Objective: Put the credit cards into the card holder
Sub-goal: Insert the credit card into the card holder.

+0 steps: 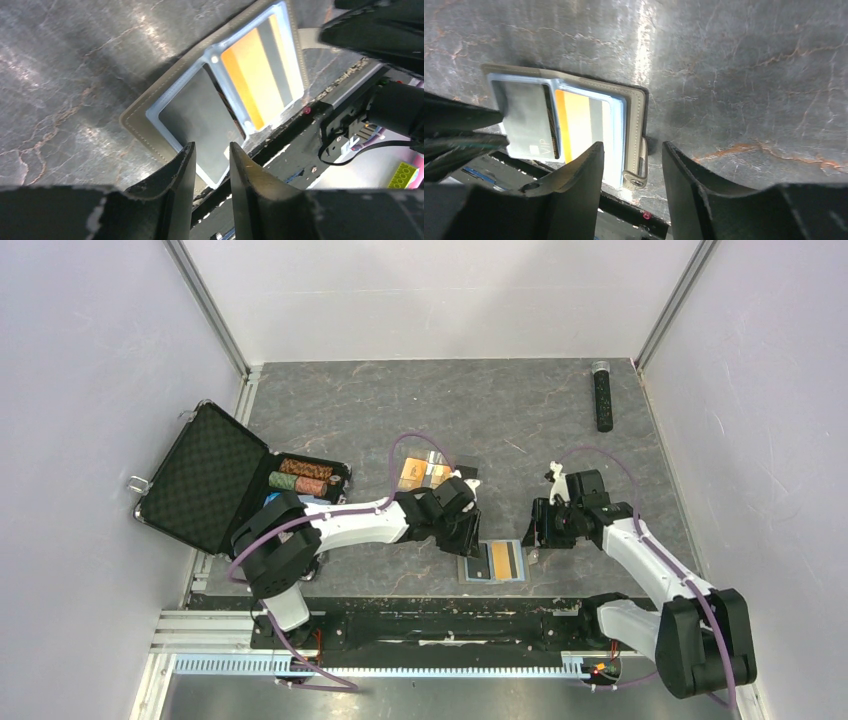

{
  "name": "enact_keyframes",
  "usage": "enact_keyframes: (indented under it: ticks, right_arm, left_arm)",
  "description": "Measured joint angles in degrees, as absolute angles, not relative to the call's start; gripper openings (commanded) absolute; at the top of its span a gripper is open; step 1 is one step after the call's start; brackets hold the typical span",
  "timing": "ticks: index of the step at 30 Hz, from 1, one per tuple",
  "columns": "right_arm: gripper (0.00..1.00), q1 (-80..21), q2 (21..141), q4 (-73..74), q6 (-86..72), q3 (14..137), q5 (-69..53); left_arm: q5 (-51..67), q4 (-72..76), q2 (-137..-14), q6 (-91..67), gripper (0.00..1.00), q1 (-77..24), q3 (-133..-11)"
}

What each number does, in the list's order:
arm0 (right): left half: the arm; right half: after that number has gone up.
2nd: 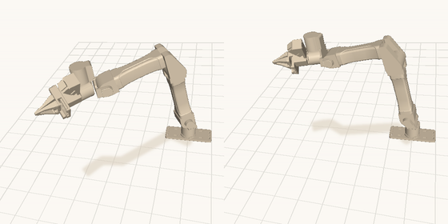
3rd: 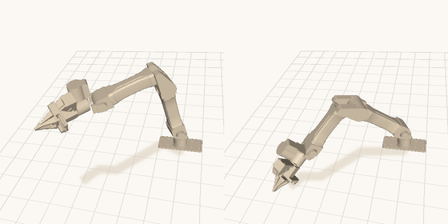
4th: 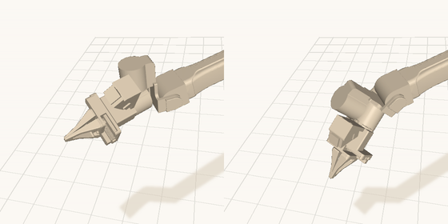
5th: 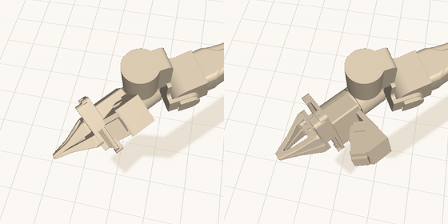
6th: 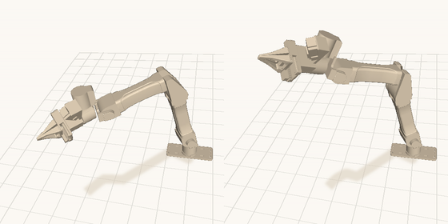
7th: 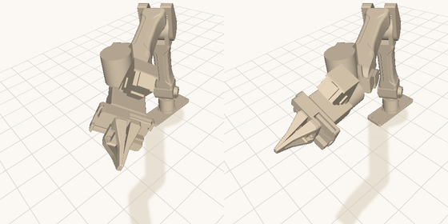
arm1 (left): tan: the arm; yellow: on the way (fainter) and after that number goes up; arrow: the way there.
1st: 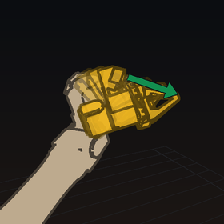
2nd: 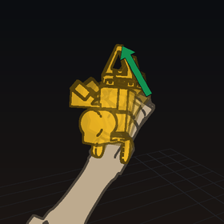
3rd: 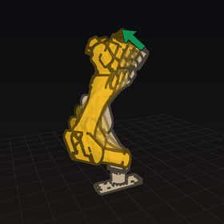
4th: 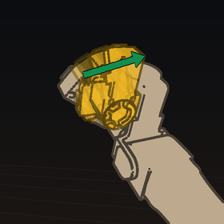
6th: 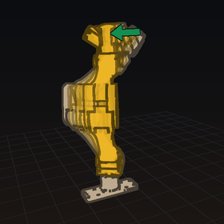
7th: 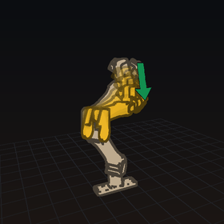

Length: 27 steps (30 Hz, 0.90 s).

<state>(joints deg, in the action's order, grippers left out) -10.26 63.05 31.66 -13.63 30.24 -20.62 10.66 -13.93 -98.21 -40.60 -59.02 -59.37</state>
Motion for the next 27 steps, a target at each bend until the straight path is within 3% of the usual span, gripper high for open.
enact_keyframes:
  ticks: [4,11,27]
  right_arm:
    - [0.49,-10.3,61.0,32.2,-13.0,31.7,-21.2]
    - [0.38,-10.3,60.4,32.2,-12.8,31.7,-25.8]
    - [0.39,-10.3,63.0,29.1,-14.6,26.5,-31.2]
  left_arm:
    - [10.8,-13.5,-98.2,-41.0,0.27,-58.1,-57.8]
    - [11.2,-12.8,-98.2,-41.0,0.27,-58.1,-57.7]
    - [16.7,-8.3,-103.5,-41.6,0.1,-58.9,-61.3]
